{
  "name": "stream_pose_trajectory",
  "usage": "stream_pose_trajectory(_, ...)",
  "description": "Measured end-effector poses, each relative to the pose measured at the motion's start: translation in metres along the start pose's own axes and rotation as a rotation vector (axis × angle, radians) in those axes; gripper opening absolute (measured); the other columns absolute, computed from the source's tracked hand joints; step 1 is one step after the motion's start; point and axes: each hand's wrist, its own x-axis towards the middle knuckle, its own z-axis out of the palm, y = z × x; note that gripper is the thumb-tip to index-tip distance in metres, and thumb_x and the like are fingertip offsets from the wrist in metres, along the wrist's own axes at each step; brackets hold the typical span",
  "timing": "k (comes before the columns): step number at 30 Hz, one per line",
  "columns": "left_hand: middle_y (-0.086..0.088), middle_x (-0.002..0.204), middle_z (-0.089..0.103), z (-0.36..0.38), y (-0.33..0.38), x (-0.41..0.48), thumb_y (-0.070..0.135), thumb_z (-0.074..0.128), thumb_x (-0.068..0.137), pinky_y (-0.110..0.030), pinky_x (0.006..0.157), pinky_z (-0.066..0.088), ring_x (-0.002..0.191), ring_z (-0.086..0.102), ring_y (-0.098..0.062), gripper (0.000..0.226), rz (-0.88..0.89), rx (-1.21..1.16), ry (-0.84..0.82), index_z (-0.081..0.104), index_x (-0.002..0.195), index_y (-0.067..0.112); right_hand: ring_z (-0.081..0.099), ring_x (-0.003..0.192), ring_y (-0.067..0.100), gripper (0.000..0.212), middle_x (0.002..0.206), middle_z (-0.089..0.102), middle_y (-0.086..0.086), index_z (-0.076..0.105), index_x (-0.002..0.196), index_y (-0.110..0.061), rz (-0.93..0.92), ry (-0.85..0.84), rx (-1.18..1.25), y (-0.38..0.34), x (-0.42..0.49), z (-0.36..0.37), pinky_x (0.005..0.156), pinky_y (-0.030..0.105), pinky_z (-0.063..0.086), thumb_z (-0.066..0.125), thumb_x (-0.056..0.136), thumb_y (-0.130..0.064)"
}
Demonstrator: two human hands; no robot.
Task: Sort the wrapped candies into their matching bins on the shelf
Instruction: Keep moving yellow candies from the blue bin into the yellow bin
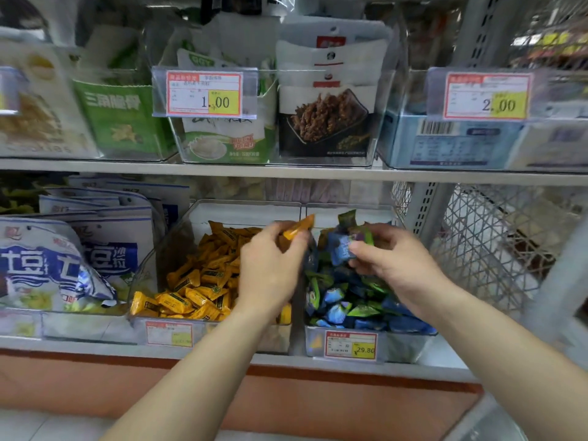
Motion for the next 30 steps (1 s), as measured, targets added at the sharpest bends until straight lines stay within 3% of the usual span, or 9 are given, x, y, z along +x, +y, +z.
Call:
stream_pose_trajectory(5,-0.004,0.105,0.072,-0.033,-0.041,0.014,0.046,0.062,0.092,-0.033,0.077,0.051,0.1,0.066,-0.029,0.039,-0.093,0.415,0.023,0.063,0.124,0.023,0.065,0.095,0.015,0.015,0.101,0.071,-0.013,0.067,0.095,-0.035,-0.177,0.161,-0.805,-0.006,0.017,-0.023,0.08,0.028,0.05,0.067,0.085,-0.024)
stream_pose_trajectory(8,-0.009,0.136,0.058,-0.03,-0.05,0.015,0.051,0.054,0.094,-0.044,0.097,0.044,0.127,0.049,-0.036,0.055,-0.092,0.643,-0.01,0.049,0.141,0.021,0.058,0.116,0.025,0.022,0.128,0.065,-0.008,0.069,0.108,-0.035,-0.229,0.139,-1.202,-0.005,0.031,-0.029,0.094,0.036,0.05,0.063,0.087,-0.036)
stream_pose_trajectory(11,-0.002,0.139,0.056,-0.011,-0.04,0.012,0.054,0.052,0.094,-0.034,0.096,0.044,0.128,0.05,-0.023,0.055,-0.008,0.409,-0.128,0.049,0.141,0.027,0.057,0.111,0.017,0.028,0.128,0.062,-0.005,0.065,0.118,-0.032,-0.339,0.053,-1.138,-0.004,0.057,-0.018,0.084,0.027,0.042,0.059,0.091,-0.032)
stream_pose_trajectory(17,0.004,0.129,0.062,0.012,-0.033,-0.004,0.046,0.061,0.088,-0.034,0.094,0.051,0.116,0.058,-0.018,0.048,0.111,0.436,-0.248,0.058,0.132,0.028,0.054,0.122,0.021,0.042,0.14,0.055,0.003,0.056,0.134,-0.023,-0.091,-0.343,-1.265,0.007,0.121,0.018,0.098,0.029,0.042,0.06,0.092,-0.025)
stream_pose_trajectory(20,0.006,0.129,0.061,0.009,-0.035,-0.002,0.046,0.063,0.088,-0.032,0.096,0.051,0.116,0.058,-0.014,0.046,0.104,0.389,-0.254,0.059,0.131,0.029,0.06,0.105,0.022,0.02,0.116,0.067,-0.001,0.069,0.102,-0.029,-0.179,-0.223,-1.393,0.014,0.124,0.023,0.089,0.035,0.047,0.058,0.09,-0.017)
stream_pose_trajectory(22,0.008,0.129,0.061,0.007,-0.037,0.0,0.049,0.062,0.089,-0.032,0.095,0.051,0.116,0.058,-0.012,0.045,0.096,0.35,-0.271,0.059,0.13,0.031,0.062,0.101,0.02,0.023,0.107,0.069,-0.006,0.067,0.095,-0.033,-0.309,-0.06,-1.363,0.017,0.116,0.017,0.087,0.035,0.044,0.056,0.089,-0.013)
stream_pose_trajectory(24,0.009,0.129,0.062,0.004,-0.037,0.002,0.049,0.061,0.089,-0.032,0.096,0.051,0.117,0.057,-0.012,0.043,0.079,0.317,-0.277,0.06,0.129,0.032,0.062,0.105,0.021,0.024,0.113,0.068,-0.004,0.068,0.107,-0.032,-0.353,-0.034,-1.25,0.021,0.111,0.007,0.091,0.037,0.048,0.058,0.09,-0.018)
stream_pose_trajectory(27,0.006,0.131,0.061,0.004,-0.034,0.0,0.048,0.061,0.09,-0.036,0.099,0.05,0.119,0.056,-0.013,0.045,0.073,0.329,-0.3,0.059,0.131,0.03,0.056,0.117,0.021,0.039,0.131,0.061,-0.002,0.06,0.129,-0.033,-0.225,-0.215,-1.241,0.019,0.112,0.002,0.097,0.038,0.046,0.062,0.091,-0.035)
stream_pose_trajectory(30,0.004,0.133,0.06,0.006,-0.031,-0.004,0.046,0.062,0.089,-0.035,0.1,0.05,0.12,0.056,-0.014,0.05,0.077,0.337,-0.309,0.056,0.135,0.027,0.057,0.117,0.019,0.037,0.136,0.058,-0.005,0.061,0.128,-0.032,-0.156,-0.332,-1.25,0.015,0.119,0.012,0.099,0.038,0.046,0.062,0.092,-0.036)
